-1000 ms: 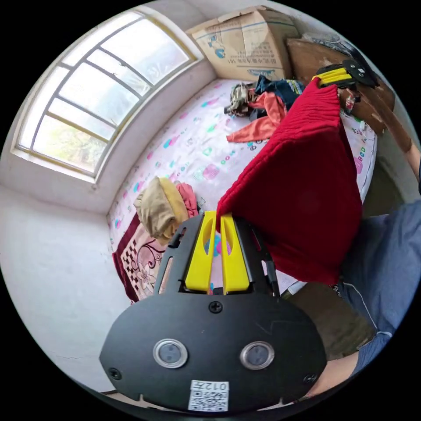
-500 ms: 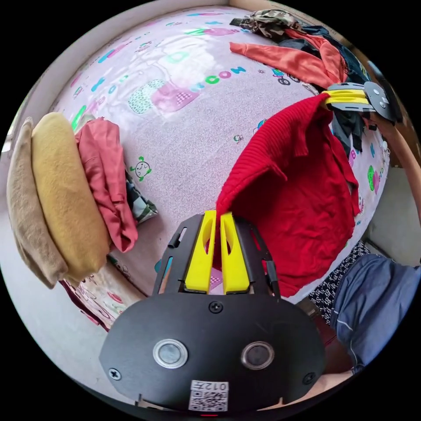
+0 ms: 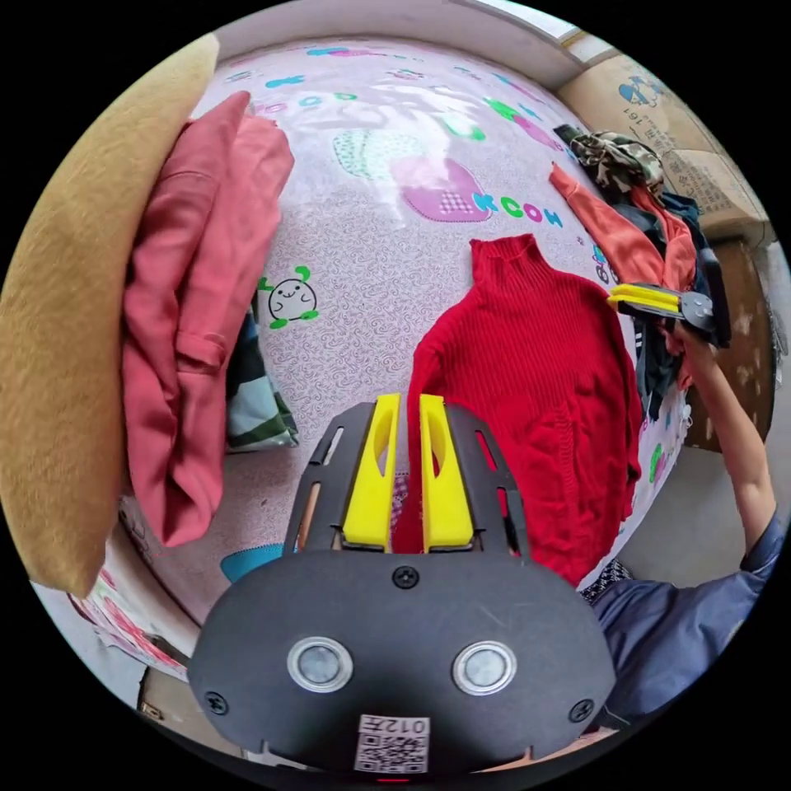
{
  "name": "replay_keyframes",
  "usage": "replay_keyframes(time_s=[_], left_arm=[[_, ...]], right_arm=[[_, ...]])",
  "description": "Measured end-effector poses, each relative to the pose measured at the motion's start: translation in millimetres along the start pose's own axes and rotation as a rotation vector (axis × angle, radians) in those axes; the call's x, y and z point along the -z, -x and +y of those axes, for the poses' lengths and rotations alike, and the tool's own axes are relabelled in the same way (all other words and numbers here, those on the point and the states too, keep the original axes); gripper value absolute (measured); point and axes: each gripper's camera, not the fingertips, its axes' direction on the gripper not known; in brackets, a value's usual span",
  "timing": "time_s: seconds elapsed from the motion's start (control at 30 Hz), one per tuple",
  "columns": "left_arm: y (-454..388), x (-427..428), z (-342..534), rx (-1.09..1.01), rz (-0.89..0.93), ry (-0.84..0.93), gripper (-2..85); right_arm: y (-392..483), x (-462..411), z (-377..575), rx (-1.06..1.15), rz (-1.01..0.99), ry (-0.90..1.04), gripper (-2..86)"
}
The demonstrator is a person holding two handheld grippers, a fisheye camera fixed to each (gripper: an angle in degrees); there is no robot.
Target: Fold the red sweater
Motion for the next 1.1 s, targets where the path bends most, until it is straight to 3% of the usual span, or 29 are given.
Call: replay_keyframes(time_s=[0.23,0.37,0.6,0.77,0.9,1.0,1.1], left_arm=[[50,69,111,0.071,0.067,-0.215,0.3],[-2,69,204,-0.059,0.097,-0.259,0.3],[-128,-23,367,-0.139,0.143,-0.113,0.2],[-135,-65,448,0.036,0.203,-0.027,0.3],[-122,-72,501,0.143,0.023,0.016,0.3],[-104,-78,535,0.214,0.106,0.007,0.2],[-94,-88,561,0.261,0.066,0.007,0.2]], right_arm=[[-2,49,177,0.013,0.025,-0.152,2.0],[8,66,332,-0.075,0.037,-0.23,0.6],[62,27,546,-0.144,-0.093,-0.158,1.1],[123,2,611,0.04,-0.109,-0.104,3.7],[96,-29,642,-0.122,-0.227,-0.02,7.0],[73,-45,663,-0.231,-0.306,0.01,7.8],[64,-53,680,-0.284,-0.356,0.001,7.7]])
